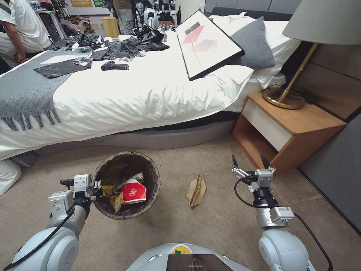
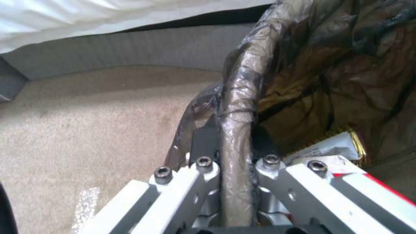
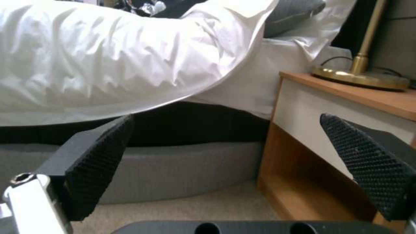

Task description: Pick up the trash bin, then pick up the garbage from the floor and place it into the trash bin.

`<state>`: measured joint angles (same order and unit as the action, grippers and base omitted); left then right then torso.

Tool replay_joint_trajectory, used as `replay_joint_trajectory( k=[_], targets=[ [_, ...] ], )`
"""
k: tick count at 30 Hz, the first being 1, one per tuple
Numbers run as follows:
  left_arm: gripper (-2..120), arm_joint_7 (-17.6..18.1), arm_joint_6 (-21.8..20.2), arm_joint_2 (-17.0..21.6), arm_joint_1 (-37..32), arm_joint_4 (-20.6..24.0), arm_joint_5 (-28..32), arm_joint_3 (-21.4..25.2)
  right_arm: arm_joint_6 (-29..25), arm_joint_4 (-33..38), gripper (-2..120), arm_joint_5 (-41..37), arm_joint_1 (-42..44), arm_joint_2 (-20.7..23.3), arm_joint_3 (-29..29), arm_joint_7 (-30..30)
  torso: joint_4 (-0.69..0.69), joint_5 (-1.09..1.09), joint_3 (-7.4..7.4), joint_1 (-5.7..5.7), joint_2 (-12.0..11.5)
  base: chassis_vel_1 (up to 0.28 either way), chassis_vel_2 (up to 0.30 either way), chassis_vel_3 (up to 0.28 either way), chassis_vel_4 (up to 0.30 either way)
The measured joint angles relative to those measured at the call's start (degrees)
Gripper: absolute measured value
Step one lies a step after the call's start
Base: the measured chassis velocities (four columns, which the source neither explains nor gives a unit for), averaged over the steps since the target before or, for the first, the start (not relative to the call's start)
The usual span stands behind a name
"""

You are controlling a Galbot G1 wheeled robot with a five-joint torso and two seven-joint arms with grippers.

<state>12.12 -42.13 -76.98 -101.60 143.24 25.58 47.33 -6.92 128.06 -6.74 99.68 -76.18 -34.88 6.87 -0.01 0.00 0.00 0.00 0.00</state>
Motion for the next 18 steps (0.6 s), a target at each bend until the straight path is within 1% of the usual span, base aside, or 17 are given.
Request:
replay_joint_trajectory(
  k=[5,10,12,14,15,16,18],
  targets=[
    [4,0.00,0.00,-0.08,-0.06,0.00,-0.02,-0.01,-0.15,-0.15,100,-0.06,-0.17,0.05,0.03,0.03,0.01,0.00,0.00,0.00,0.00,0.064,-0.064,-0.070,0.056],
    [4,0.01,0.00,-0.06,-0.14,0.00,-0.01,0.13,0.03,-0.24,100,-0.21,-0.52,0.27,0.31,0.24,0.02,0.00,0.00,0.00,0.00,0.010,-0.009,-0.002,0.010],
    [4,0.02,0.00,-0.05,-0.22,0.00,-0.01,0.15,0.99,-0.24,100,-0.45,-1.05,0.68,0.74,0.42,0.01,0.00,0.00,0.00,0.00,0.000,0.000,0.000,0.000],
    [4,0.02,0.00,-0.04,-0.43,0.00,0.01,0.15,5.05,-0.23,100,-1.89,-2.70,1.62,2.64,1.92,-0.01,0.00,0.01,0.00,0.00,0.000,0.000,0.000,0.000],
    [4,0.03,0.00,-0.01,-0.53,0.00,0.01,0.12,8.19,-0.23,100,-3.15,-4.21,2.50,4.06,3.16,0.00,0.00,0.00,0.00,0.00,0.000,0.000,0.000,0.000],
    [4,0.03,0.00,-0.01,-0.53,0.00,0.01,0.12,8.19,-0.23,100,-3.15,-4.21,2.50,4.06,3.16,0.00,0.00,0.00,0.00,0.00,0.000,0.000,0.000,0.000],
    [4,0.04,0.00,0.07,-0.66,0.00,0.01,0.10,13.92,-0.74,100,-6.59,-8.04,4.51,7.24,5.59,0.03,-0.01,0.01,0.00,0.00,0.000,0.000,0.000,0.000]
  ],
)
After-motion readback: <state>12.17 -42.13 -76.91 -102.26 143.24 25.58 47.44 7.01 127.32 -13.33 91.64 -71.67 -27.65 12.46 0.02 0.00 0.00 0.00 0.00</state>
